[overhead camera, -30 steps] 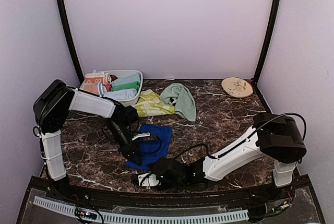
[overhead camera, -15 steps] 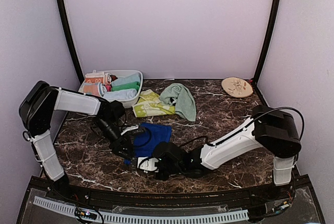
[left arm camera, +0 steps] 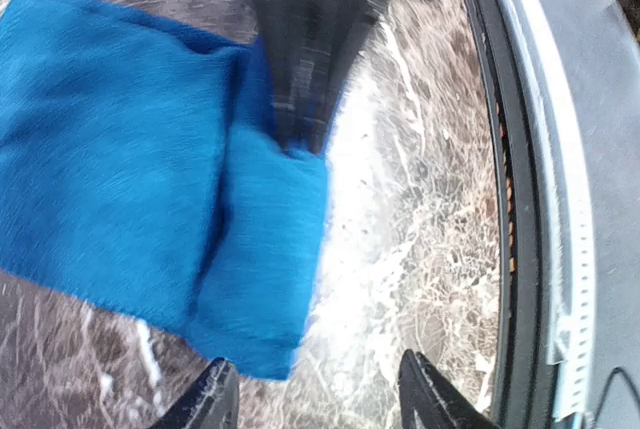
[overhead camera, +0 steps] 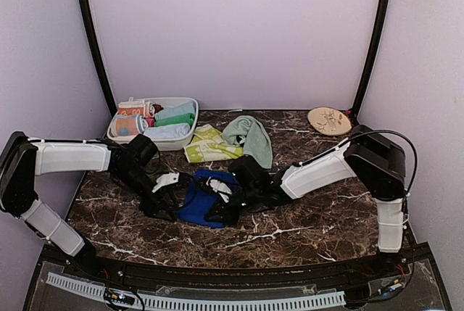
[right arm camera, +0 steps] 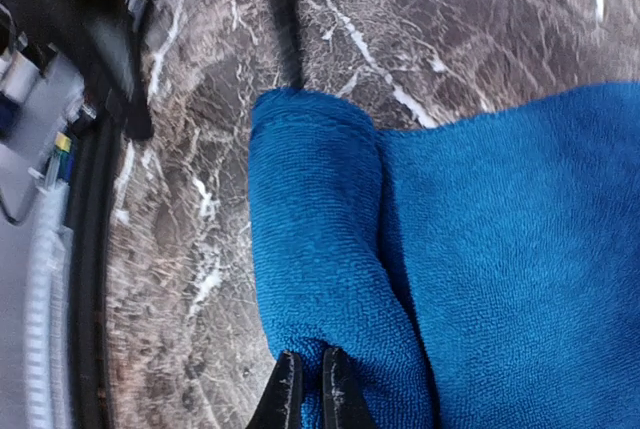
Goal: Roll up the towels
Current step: Roll the towel at the center of the board.
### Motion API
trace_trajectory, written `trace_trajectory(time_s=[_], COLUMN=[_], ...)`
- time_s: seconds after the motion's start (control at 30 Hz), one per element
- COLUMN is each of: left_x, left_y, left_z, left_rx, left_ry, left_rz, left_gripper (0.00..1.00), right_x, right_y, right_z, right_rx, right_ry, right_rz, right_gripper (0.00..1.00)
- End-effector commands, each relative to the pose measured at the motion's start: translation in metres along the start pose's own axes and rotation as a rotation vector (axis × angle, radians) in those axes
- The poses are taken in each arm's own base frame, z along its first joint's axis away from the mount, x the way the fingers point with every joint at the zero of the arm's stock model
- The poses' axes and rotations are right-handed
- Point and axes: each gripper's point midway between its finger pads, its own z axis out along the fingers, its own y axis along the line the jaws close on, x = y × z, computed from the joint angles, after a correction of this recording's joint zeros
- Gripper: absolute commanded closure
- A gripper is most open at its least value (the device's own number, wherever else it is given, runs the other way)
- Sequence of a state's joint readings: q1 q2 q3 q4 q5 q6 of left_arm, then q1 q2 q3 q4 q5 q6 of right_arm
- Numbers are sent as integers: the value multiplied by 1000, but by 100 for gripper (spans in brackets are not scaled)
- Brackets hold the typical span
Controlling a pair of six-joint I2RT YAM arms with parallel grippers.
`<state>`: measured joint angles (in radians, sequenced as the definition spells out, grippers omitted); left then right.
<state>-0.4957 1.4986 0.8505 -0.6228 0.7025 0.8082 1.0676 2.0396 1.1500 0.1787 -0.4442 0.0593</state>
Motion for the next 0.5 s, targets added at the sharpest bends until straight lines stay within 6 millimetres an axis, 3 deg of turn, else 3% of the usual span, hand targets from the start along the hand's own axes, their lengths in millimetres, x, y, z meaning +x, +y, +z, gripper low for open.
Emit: trace_trajectory(time_s=[0.0, 0.33, 0.4, 0.47], left_x=[-2, -43, -47, -46], left_y=[-6, 0, -3, -7], left_z=[12, 31, 34, 38], left_rx=[-106, -188, -179, -172], left_ry=[43, 20, 13, 27], left_rz=[186, 361, 379, 391], left_gripper=[44, 43, 43, 43], right_x=[31, 29, 32, 23], right_y=[9, -2, -4, -6], right_z=[0, -5, -5, -2], right_rx=[-219, -265, -268, -277], right_ry=[96, 90, 98, 87], right_rz=[335, 488, 522, 532], right_gripper=[97, 100, 100, 100])
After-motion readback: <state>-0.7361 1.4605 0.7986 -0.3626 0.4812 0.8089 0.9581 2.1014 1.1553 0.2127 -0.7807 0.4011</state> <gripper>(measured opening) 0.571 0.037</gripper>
